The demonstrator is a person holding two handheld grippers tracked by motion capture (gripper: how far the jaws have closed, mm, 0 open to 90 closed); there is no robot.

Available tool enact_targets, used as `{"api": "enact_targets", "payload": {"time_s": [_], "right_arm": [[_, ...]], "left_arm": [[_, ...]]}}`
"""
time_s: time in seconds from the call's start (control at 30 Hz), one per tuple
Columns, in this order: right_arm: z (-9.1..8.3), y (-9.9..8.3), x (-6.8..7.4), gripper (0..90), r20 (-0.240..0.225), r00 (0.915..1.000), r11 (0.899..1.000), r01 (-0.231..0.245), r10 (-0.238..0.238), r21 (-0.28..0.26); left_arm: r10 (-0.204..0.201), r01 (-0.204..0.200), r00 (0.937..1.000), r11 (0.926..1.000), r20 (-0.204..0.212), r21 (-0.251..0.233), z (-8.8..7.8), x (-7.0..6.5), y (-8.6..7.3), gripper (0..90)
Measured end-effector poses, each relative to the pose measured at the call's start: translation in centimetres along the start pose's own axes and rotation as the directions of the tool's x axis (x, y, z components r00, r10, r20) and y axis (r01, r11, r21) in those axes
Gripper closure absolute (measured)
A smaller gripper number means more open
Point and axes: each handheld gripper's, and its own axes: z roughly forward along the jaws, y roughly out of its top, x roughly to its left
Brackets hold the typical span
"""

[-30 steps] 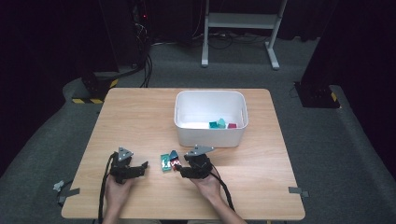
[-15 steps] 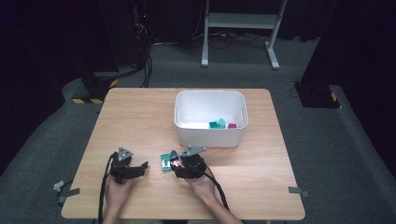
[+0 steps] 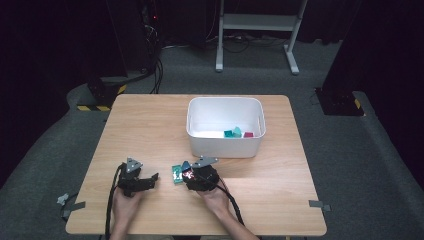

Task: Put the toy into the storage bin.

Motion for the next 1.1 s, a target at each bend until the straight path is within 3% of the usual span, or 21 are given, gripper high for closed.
{"api": "enact_targets", "payload": {"time_s": [0.43, 1.1], "right_arm": [[-0.1, -0.5, -0.2, 57.1, 0.026, 0.9992, 0.999, 0.030, -0.031, 0.024], [-2.1, -0.6, -0.9, 58.8, 0.034, 0.9979, 0.998, 0.057, -0.056, -0.018]], "left_arm": [[-0.001, 0.001, 1.0000, 1.0000, 0.000, 0.000, 0.0, 0.0, 0.0, 17.7], [0.000, 0.000, 1.0000, 1.0000, 0.000, 0.000, 0.0, 0.0, 0.0, 17.7]]}}
